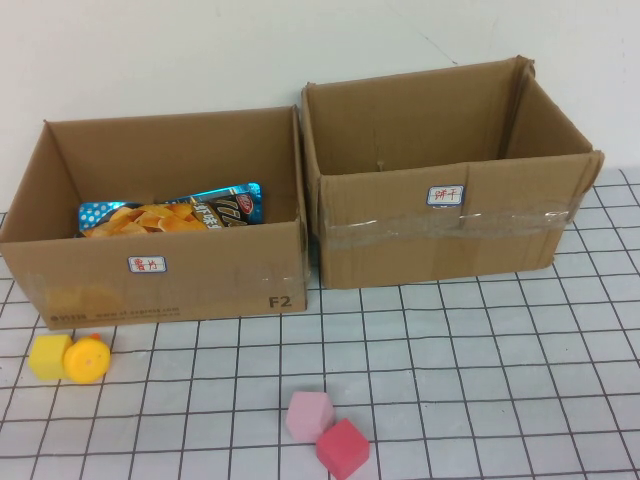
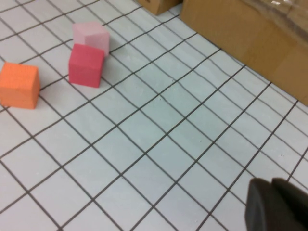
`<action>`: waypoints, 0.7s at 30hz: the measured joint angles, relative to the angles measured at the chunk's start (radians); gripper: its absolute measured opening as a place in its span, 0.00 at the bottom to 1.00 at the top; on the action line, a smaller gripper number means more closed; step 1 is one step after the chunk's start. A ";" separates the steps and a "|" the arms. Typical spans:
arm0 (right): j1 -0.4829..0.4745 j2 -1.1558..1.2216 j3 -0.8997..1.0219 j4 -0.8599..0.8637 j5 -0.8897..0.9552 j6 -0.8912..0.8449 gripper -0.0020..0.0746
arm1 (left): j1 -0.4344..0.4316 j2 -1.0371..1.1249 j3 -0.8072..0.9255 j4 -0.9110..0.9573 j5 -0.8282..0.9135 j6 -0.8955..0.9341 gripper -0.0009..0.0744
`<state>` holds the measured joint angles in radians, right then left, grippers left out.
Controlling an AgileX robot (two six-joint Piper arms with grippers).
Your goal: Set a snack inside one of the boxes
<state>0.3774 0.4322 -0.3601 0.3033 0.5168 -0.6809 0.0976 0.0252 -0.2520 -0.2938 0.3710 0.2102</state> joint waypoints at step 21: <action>0.000 0.000 0.000 0.002 0.021 0.000 0.03 | -0.002 0.000 0.011 -0.008 0.190 0.004 0.01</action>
<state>0.3774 0.4322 -0.3601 0.3054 0.5375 -0.6809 0.0953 0.0252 -0.2408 -0.3014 0.5609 0.2143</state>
